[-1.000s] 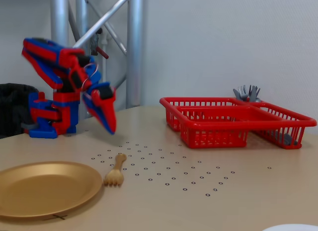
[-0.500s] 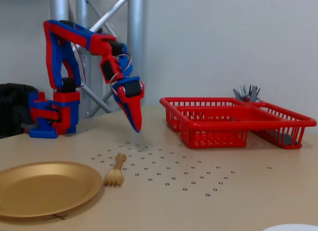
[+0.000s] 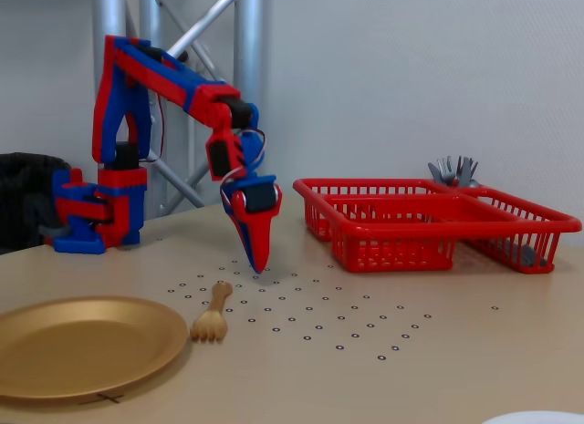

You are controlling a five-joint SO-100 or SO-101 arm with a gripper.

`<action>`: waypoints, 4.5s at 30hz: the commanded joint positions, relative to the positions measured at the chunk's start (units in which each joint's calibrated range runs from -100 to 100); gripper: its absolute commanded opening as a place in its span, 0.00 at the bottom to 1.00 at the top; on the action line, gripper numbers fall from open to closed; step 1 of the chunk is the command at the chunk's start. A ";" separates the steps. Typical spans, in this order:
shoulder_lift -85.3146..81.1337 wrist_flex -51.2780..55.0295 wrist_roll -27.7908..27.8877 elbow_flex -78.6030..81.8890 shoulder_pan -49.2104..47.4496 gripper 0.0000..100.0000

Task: Push the fork on the left side of the plate

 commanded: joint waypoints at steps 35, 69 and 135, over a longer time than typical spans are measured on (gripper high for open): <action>-2.65 0.34 3.76 5.32 6.01 0.00; -12.88 -2.07 11.09 17.02 17.64 0.00; -42.29 -0.30 8.60 21.19 11.83 0.00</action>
